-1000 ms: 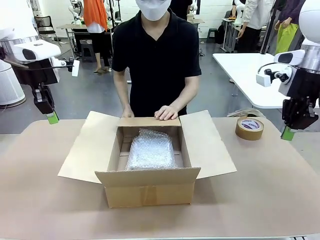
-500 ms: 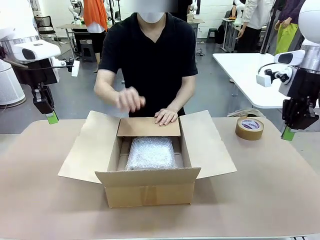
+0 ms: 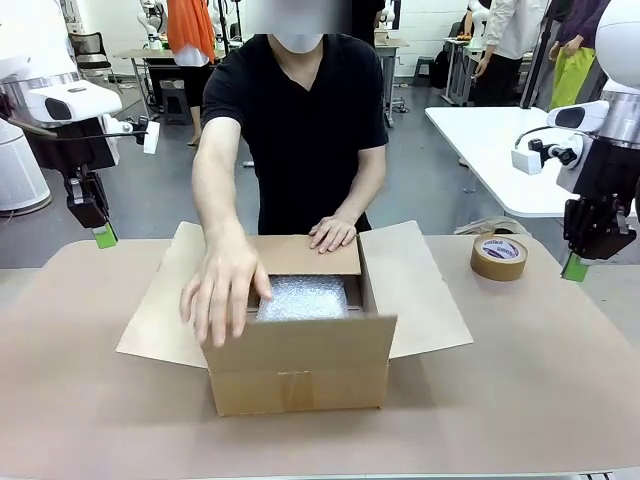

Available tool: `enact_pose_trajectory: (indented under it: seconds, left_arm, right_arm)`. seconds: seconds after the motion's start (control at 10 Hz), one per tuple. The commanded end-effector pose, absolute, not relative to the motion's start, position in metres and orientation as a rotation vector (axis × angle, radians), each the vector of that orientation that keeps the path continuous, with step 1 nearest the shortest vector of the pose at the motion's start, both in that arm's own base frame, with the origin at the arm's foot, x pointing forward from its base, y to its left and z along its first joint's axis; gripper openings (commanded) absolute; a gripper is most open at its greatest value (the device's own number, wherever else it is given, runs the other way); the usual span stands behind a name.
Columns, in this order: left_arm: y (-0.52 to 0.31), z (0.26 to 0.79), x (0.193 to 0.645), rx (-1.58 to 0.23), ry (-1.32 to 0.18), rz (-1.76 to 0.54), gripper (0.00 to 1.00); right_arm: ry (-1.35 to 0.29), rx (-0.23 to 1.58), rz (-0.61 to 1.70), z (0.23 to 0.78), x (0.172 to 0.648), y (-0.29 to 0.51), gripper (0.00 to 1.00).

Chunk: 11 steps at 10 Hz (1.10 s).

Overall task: Wrap the clocks to prevent damage.
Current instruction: Push the right (or left) flap of the Package Box to close it.

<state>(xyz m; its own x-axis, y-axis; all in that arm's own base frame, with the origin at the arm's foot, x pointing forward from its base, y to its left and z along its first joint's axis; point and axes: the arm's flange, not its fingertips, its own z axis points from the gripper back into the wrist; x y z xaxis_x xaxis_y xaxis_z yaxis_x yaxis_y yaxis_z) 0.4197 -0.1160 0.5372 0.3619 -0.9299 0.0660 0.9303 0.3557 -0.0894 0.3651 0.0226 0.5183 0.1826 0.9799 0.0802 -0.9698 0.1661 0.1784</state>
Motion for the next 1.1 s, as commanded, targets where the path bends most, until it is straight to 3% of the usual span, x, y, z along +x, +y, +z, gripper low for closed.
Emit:
enact_pose_trajectory:
  seconds: [0.0, 1.0]
  left_arm:
    - [-0.1159, 0.5377, 0.4183, -0.114, -0.017, -1.181, 0.0]
    - [-0.1159, 0.5377, 0.4183, -0.114, -0.017, -1.181, 0.0]
  right_arm:
    - [0.056, 0.205, 1.38, 0.5192, 0.3644, 0.0233, 0.01]
    - [0.056, 0.205, 1.38, 0.5192, 0.3644, 0.0233, 0.01]
